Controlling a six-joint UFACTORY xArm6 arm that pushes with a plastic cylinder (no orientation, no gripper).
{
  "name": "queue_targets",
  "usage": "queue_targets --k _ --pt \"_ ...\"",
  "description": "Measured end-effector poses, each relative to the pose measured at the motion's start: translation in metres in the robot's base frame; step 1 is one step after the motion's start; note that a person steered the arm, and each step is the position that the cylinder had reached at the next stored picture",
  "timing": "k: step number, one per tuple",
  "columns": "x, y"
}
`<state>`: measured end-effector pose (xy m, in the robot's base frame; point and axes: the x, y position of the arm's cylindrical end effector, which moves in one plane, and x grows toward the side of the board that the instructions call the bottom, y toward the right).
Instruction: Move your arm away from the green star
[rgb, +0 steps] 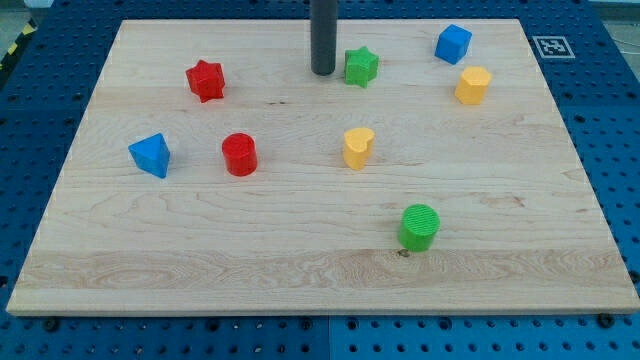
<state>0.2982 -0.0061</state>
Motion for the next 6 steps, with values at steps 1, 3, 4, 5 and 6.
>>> queue_targets --k 1,3,4,5,6 --pt "-0.002 -0.002" --pt "-0.007 -0.006" --pt "-0.007 -0.011" --pt "-0.007 -0.011" --pt "-0.007 -0.017"
